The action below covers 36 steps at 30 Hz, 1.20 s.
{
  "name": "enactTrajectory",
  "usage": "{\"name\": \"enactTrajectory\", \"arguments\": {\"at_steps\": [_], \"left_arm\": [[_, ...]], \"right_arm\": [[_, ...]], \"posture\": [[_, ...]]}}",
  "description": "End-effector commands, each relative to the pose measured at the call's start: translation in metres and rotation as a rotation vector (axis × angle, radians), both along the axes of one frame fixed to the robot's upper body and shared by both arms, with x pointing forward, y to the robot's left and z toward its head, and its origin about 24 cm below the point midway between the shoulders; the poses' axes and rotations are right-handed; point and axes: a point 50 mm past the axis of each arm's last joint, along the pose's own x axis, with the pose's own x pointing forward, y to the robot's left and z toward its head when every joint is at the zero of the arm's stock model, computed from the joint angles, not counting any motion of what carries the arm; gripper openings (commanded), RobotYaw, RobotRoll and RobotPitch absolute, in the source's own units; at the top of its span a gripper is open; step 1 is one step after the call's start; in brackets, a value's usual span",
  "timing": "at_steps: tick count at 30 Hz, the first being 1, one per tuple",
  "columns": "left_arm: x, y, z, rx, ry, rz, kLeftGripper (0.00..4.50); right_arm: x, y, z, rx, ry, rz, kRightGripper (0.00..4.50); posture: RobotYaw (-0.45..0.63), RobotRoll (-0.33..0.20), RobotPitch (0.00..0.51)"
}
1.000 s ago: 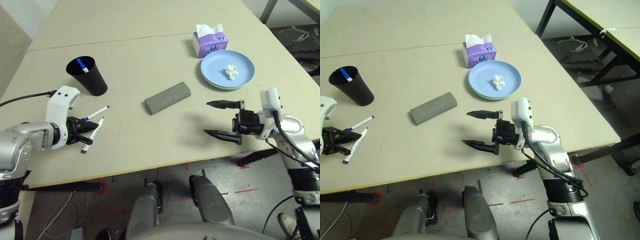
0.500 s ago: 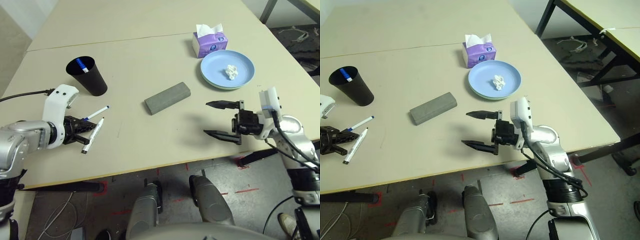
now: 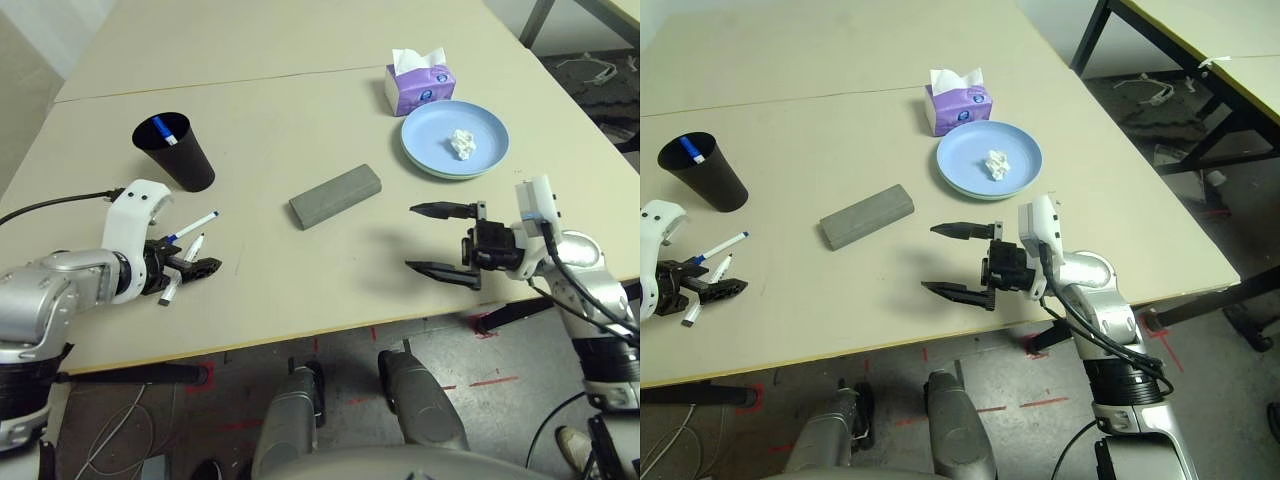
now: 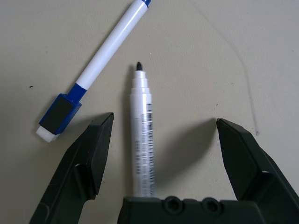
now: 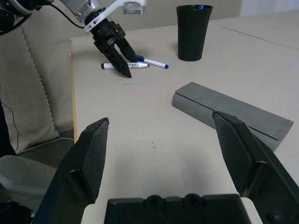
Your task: Organize and tidy the items on the table.
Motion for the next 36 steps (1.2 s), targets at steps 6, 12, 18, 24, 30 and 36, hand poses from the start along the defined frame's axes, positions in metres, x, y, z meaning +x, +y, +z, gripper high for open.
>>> {"name": "enactTrajectory", "arguments": {"at_steps": [6,12,18,24,30,36], "left_arm": [[-0.004,-0.001,-0.009,-0.008,0.024,-0.012,3.58],[-0.006,0.004,-0.006,0.006,0.024,-0.018,1.53],[-0.007,0.003,-0.003,-0.002,0.027,-0.045,0.26],[-0.009,-0.004,0.016,-0.086,-0.013,-0.173,0.26],[-0.002,-0.003,0.068,-0.251,-0.310,-0.218,0.26],[-0.003,0.016,0.088,-0.273,-0.655,-0.104,0.26]], "right_arm": [[-0.001,0.003,-0.002,-0.018,0.004,0.012,4.50],[-0.003,0.006,-0.003,-0.011,0.012,0.015,4.50],[-0.002,0.007,-0.003,-0.004,0.011,0.012,4.50],[-0.001,0.007,-0.003,-0.001,0.010,0.009,4.50],[0.004,0.004,0.001,0.026,0.011,-0.017,4.50],[0.009,0.007,0.008,0.071,0.027,-0.049,4.50]], "posture": [[-0.29,0.000,0.199],[-0.29,0.000,0.204],[-0.28,0.000,0.204],[-0.28,0.000,0.205],[-0.27,0.000,0.210],[-0.24,0.000,0.212]]}}
